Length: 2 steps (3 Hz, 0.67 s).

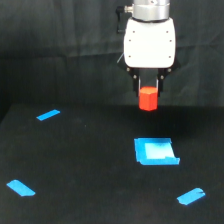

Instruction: Pick up the red object from the table

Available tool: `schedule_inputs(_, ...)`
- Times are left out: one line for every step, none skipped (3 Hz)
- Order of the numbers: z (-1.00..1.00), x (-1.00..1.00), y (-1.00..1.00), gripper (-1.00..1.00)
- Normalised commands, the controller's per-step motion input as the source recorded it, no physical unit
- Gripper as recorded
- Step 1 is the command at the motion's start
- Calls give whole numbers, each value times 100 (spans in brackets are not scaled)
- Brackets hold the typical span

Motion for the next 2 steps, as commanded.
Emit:
schedule_inputs(8, 3, -2, -98)
schedule_inputs(9, 2, -2, -97)
